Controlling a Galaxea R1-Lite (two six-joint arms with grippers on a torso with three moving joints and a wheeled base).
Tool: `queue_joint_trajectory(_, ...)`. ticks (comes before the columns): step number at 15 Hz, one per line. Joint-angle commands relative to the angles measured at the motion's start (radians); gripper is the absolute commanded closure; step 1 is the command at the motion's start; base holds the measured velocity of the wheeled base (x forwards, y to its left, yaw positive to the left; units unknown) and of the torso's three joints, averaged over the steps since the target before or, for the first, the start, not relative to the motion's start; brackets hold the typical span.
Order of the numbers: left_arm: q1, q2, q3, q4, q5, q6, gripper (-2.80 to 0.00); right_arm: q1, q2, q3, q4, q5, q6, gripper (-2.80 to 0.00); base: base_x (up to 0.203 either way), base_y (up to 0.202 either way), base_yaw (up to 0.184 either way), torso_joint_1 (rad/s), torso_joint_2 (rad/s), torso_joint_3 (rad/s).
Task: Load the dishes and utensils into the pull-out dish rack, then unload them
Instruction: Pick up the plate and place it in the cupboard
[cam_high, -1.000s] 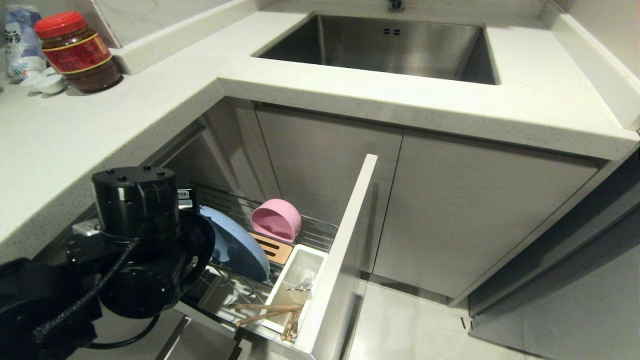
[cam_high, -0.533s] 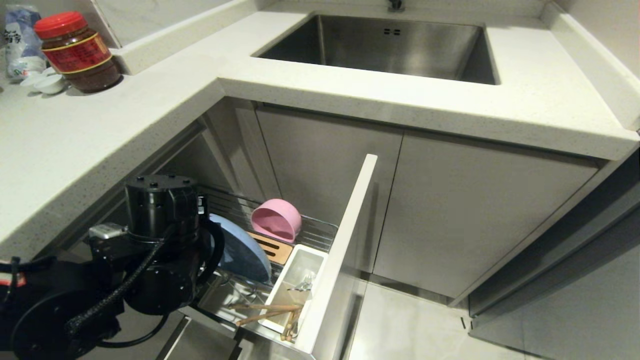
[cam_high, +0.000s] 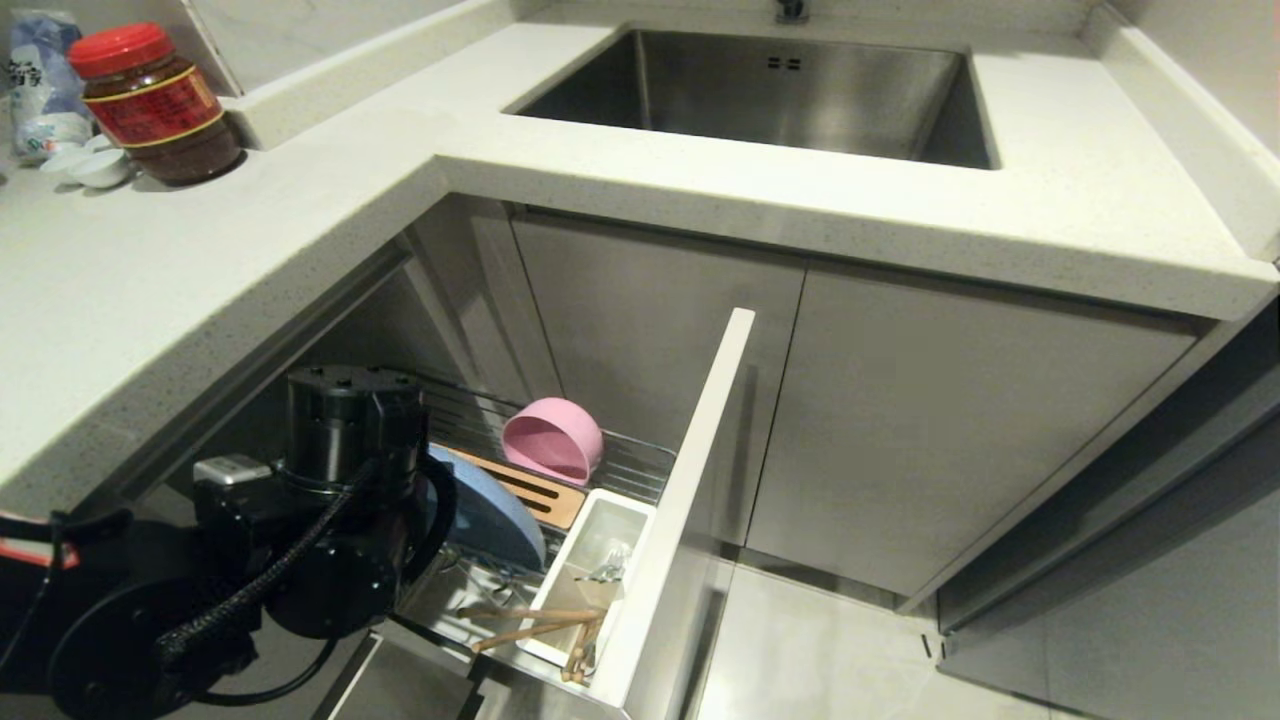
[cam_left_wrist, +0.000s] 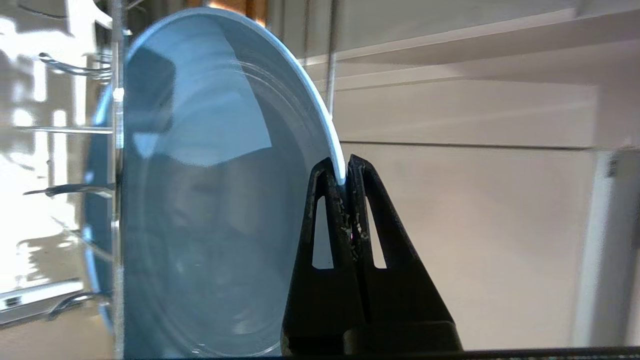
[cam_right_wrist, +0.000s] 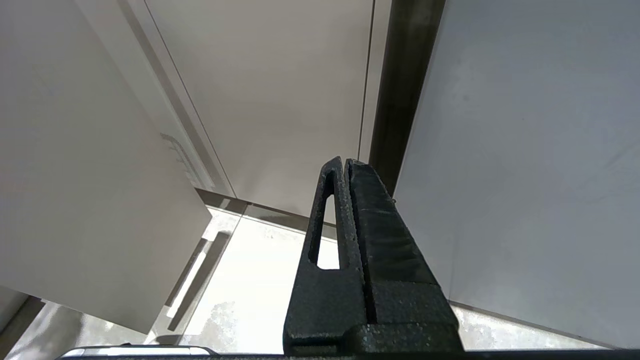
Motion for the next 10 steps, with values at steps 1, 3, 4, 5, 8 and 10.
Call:
queue_joint_trajectory(1, 0.000, -0.006, 0.000, 0.014, 0.007, -0.009, -2.80, 0.000, -0.001, 0.026, -0.001, 0.000, 0.000, 0.00, 0.000, 0.000, 0.000, 0.000, 0.00, 0.000)
queue_joint_trajectory(3, -0.001, -0.019, -0.002, 0.045, 0.009, -0.009, -2.80, 0.000, -0.001, 0.026, -0.001, 0.000, 0.000, 0.00, 0.000, 0.000, 0.000, 0.000, 0.00, 0.000)
queue_joint_trajectory(4, -0.002, -0.034, 0.000, 0.058, 0.009, -0.010, -2.80, 0.000, -0.001, 0.026, -0.001, 0.000, 0.000, 0.00, 0.000, 0.000, 0.000, 0.000, 0.00, 0.000)
queue_joint_trajectory(5, -0.007, -0.046, -0.001, 0.071, 0.010, -0.009, -2.80, 0.000, -0.001, 0.026, -0.001, 0.000, 0.000, 0.00, 0.000, 0.000, 0.000, 0.000, 0.00, 0.000)
queue_joint_trajectory(8, -0.029, -0.092, -0.011, 0.131, 0.023, -0.006, -2.80, 0.000, -0.001, 0.026, -0.001, 0.000, 0.000, 0.00, 0.000, 0.000, 0.000, 0.000, 0.00, 0.000)
queue_joint_trajectory(10, -0.061, -0.155, -0.026, 0.215, 0.021, -0.006, -2.80, 0.000, -0.001, 0.026, -0.001, 0.000, 0.000, 0.00, 0.000, 0.000, 0.000, 0.000, 0.00, 0.000)
